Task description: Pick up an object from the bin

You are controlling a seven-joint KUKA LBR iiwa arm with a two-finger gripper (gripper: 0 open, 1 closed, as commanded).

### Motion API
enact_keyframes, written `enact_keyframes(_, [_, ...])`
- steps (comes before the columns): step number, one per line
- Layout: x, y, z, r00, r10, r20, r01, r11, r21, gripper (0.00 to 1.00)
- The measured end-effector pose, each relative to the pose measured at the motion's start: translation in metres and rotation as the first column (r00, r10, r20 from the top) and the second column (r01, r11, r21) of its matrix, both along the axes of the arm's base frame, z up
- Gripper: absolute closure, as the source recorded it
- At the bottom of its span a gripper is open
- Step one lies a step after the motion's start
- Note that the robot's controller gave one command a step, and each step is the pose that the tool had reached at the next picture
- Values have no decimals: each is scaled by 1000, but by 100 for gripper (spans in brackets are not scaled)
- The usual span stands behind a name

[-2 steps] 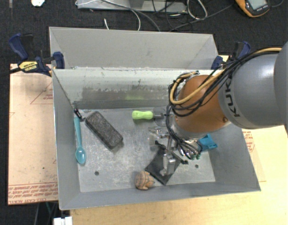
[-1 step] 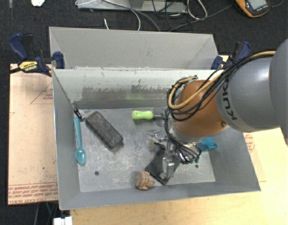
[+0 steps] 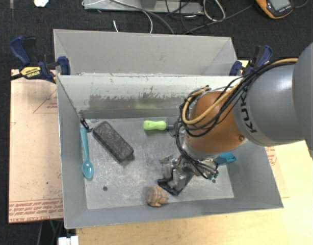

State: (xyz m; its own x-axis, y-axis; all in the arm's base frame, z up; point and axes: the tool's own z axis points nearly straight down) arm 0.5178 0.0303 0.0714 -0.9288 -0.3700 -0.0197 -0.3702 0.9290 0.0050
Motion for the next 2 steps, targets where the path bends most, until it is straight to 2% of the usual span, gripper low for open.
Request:
enact_keyframes(1, [0, 0, 0, 1000, 0, 0, 0, 1000, 0, 100])
enact_keyframes(2, [13, -9, 0, 971, 239, 3, -239, 971, 0, 100])
